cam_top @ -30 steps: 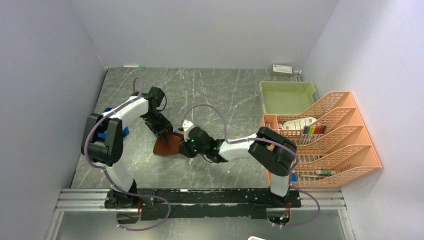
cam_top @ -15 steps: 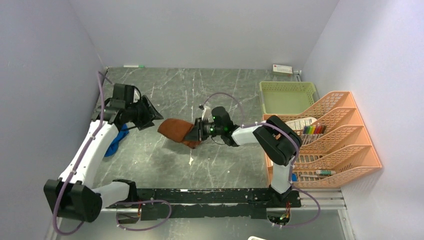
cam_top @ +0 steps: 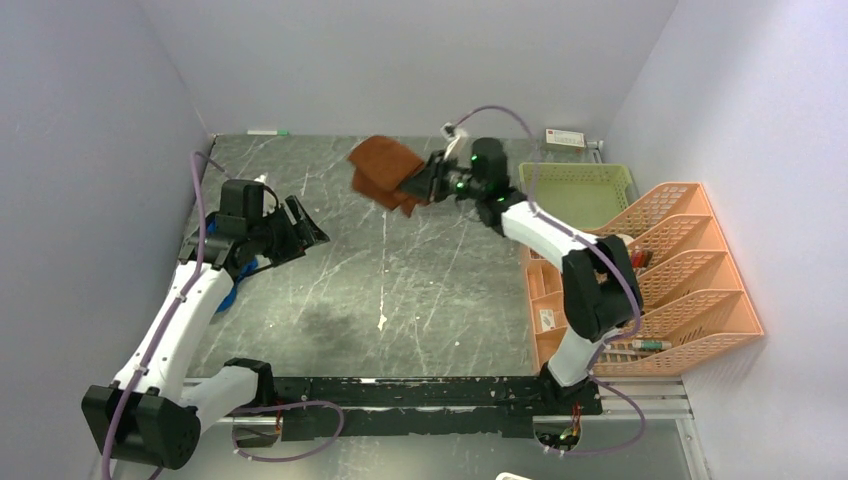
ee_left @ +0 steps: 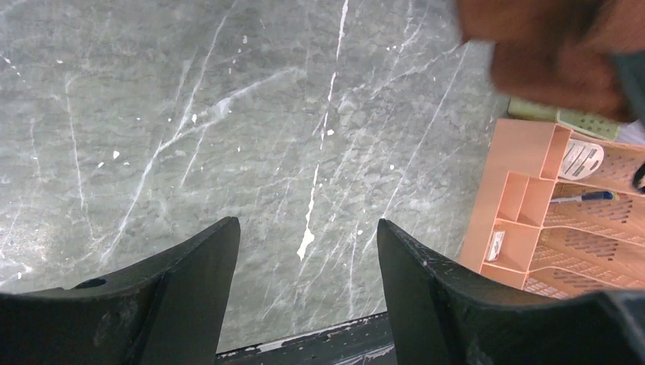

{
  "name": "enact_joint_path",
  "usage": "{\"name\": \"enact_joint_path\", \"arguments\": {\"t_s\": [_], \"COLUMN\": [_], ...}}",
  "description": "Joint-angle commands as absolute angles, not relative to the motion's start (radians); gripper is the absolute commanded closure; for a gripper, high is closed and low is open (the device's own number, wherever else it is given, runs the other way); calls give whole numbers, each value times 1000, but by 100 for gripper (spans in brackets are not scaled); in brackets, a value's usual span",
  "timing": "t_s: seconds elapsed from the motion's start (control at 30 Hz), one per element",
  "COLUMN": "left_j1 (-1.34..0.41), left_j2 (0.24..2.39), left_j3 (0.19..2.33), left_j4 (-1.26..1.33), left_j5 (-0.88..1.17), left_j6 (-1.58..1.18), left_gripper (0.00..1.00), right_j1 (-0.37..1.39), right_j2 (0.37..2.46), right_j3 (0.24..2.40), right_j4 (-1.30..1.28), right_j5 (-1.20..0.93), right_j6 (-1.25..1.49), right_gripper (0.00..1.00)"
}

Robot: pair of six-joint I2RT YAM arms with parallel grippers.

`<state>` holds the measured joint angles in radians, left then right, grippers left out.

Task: Roll the towels
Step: Pick up the towel at the center of the board, then place the towel in the bin.

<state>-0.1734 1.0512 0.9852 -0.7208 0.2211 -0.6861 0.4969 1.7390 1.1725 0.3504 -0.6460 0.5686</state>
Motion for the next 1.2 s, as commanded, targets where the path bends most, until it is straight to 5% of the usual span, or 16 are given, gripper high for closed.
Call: {"name": "enact_joint_path", "arguments": {"t_s": [0.0, 0.43, 0.77, 0.87, 1.17], "left_j1": [-175, -175, -176, -176, -176], "left_j2": [1035, 1075, 1178, 1199, 1181], "left_j3": [960, 944, 972, 966, 939], "left_j4": [-672, -630, -614, -593, -584], "left_j5": [288, 383, 469, 501, 512], "left_j6": [-639, -592, -557, -556, -552], "left_gripper": [24, 25, 26, 19, 19], "right_j1": [343, -76, -145, -153, -153], "right_j2": [1665, 1472, 1258, 1236, 1343], "right_j3": [1236, 1292, 1039, 936, 897], "right_j4": [150, -97, -169, -154, -19], "right_j5": [-599, -331, 23, 29, 15], "right_j6": [436, 258, 168, 173, 182], "right_gripper": [100, 100, 100, 100, 100]}}
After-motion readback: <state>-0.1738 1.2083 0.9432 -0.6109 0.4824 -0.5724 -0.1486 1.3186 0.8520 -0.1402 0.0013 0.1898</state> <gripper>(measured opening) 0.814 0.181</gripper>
